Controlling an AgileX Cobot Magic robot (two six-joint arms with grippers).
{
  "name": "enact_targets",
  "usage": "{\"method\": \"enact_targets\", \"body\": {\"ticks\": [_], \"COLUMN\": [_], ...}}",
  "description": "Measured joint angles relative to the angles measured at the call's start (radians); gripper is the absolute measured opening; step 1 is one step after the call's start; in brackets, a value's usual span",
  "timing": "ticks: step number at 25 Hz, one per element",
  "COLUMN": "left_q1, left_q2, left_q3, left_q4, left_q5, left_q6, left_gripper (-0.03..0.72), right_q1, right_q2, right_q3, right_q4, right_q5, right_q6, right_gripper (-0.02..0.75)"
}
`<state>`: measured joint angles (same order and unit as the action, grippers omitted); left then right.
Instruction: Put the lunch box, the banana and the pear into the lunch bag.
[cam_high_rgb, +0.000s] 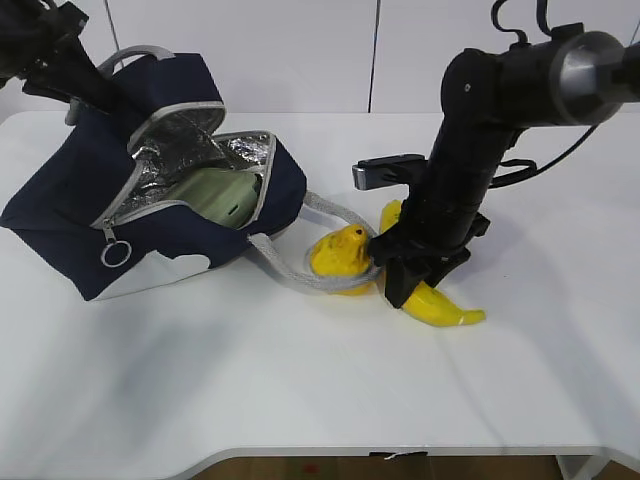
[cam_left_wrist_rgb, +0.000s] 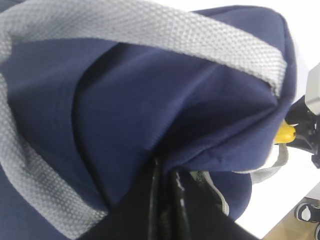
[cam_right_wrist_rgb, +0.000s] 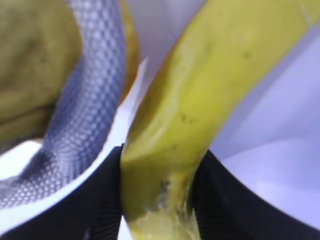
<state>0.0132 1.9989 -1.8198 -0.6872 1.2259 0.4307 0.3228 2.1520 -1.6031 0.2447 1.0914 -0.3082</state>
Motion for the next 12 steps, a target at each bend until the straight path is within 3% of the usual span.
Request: {"method": "enact_targets", "body": {"ticks": [12], "left_q1": [0.0], "left_q2": [0.0], "left_q3": [0.0], "left_q4": [0.0], "left_q5": [0.0], "left_q6": [0.0], "left_gripper": [0.006], "right_q1": [0.0], "right_q2": [0.004], "right_q3": [-0.073], "right_q4": [-0.061], "right_q5": [0.113], "right_q6": [0.013], "right_gripper": [0.286]}}
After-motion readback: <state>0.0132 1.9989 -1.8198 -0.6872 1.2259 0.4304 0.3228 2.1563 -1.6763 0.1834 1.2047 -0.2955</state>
